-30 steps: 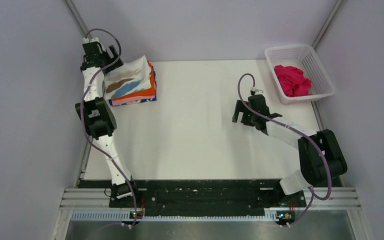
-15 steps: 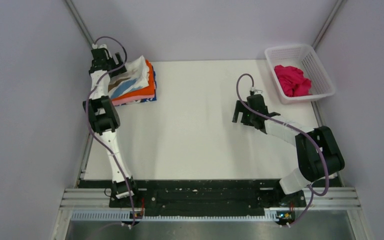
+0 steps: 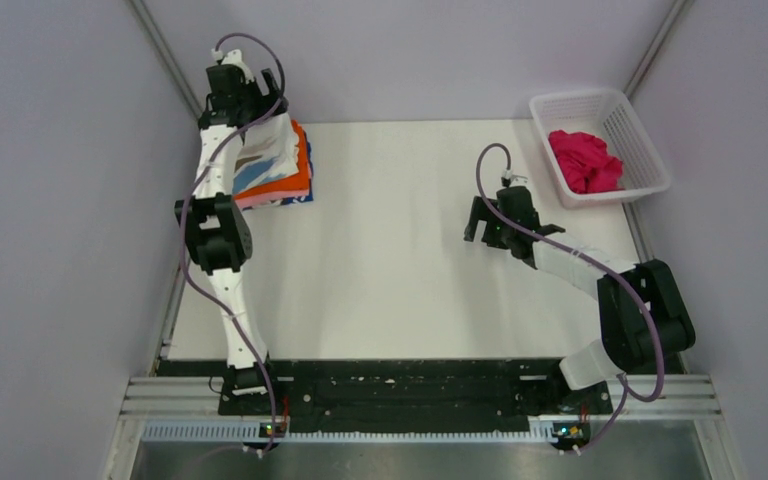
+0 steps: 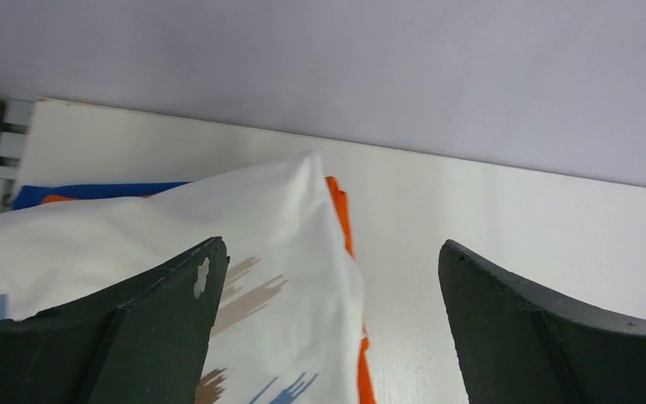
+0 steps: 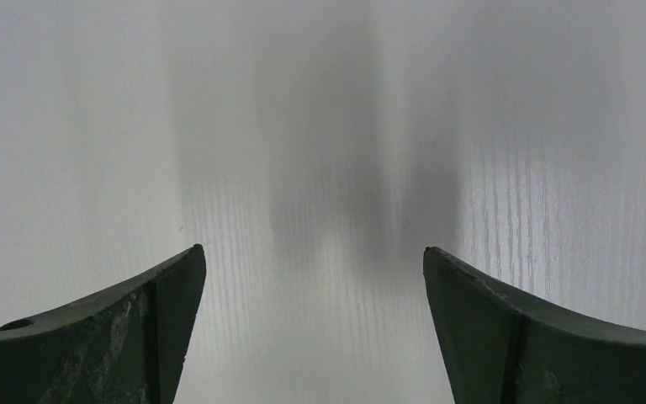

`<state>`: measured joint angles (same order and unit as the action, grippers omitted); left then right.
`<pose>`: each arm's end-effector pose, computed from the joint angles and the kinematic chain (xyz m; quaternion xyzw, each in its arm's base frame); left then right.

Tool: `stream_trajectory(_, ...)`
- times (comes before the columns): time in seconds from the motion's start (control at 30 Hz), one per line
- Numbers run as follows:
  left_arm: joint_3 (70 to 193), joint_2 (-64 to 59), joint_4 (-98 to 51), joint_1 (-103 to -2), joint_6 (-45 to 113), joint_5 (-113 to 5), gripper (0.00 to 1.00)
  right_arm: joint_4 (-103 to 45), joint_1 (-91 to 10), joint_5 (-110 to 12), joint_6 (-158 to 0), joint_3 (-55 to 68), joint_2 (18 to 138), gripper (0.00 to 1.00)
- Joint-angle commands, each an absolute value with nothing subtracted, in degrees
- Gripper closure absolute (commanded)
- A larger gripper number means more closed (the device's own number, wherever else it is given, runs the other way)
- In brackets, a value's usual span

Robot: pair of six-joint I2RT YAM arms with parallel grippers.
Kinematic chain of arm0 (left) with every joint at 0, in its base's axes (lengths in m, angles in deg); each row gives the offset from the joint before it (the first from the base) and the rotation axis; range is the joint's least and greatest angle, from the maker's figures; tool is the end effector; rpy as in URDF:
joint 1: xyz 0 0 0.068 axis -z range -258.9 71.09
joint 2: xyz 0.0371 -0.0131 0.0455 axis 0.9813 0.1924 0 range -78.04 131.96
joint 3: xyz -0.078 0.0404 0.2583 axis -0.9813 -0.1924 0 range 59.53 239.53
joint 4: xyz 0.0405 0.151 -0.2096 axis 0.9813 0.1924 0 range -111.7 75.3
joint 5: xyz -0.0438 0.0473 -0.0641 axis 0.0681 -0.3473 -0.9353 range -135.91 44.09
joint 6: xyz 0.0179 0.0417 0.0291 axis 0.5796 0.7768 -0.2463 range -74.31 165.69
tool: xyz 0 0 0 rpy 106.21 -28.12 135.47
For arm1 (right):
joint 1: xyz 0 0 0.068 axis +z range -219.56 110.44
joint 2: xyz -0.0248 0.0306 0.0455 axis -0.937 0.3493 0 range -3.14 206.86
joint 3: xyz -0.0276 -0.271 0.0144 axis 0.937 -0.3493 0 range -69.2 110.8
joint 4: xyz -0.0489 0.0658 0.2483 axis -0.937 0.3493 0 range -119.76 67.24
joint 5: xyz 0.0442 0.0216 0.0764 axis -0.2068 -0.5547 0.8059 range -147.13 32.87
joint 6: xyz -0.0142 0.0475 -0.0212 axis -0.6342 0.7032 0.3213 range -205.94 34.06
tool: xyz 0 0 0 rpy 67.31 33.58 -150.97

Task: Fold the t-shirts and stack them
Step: Smooth out wrinkles on the folded tshirt, then reset both arms

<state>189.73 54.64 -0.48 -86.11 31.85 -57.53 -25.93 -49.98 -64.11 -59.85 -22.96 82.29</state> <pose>0.5427 0.0614 0.3132 -0.0978 0.8291 -0.1161 0.5382 0.2904 0.0987 0.1937 0.0762 0.9126 0.1030 0.3883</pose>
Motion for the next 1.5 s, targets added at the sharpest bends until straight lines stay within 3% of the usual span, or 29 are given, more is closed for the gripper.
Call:
stream_trajectory(0.0, 190.58, 58.04, -4.89, -86.02, 24.55, -66.45, 0.01, -28.36, -50.72, -64.09, -59.57, -22.84, 80.01, 0.01)
stream_trajectory(0.2, 189.88, 62.63, -8.63, -82.94, 21.1, -69.96, 0.01, -28.56, -50.72, -64.5, -60.02, -22.75, 80.76, 0.01)
stream_trajectory(0.6, 189.18, 64.76, -5.39, -79.17, 26.04, -64.75, 0.01, -28.65, -50.7, -64.2, -60.35, -22.27, 82.25, 0.01)
stream_trajectory(0.8, 189.47, 58.79, -2.12, -79.21, 28.69, -57.62, 0.01, -28.3, -50.68, -64.39, -60.05, -22.1, 80.07, 0.01)
stream_trajectory(1.03, 187.33, 41.0, 4.93, -76.52, 29.55, -52.66, 0.01, -26.33, -50.74, -67.11, -59.74, -23.76, 72.1, 0.01)
stream_trajectory(1.17, 173.87, 27.14, 2.65, -74.38, 24.22, -51.81, 0.01, -25.74, -50.71, -69.86, -58.68, -27.53, 65.22, 0.01)
stream_trajectory(1.3, 150.71, 11.68, -4.22, -69.22, 19.25, -52.81, 0.01, -23.08, -50.73, -71.57, -56.74, -30.66, 58.41, 0.01)
stream_trajectory(1.47, 122.66, -5.16, -11.87, -57.63, 16.08, -43.36, 0.01, -22.45, -50.72, -71.1, -53.48, -36.13, 49.22, 0.01)
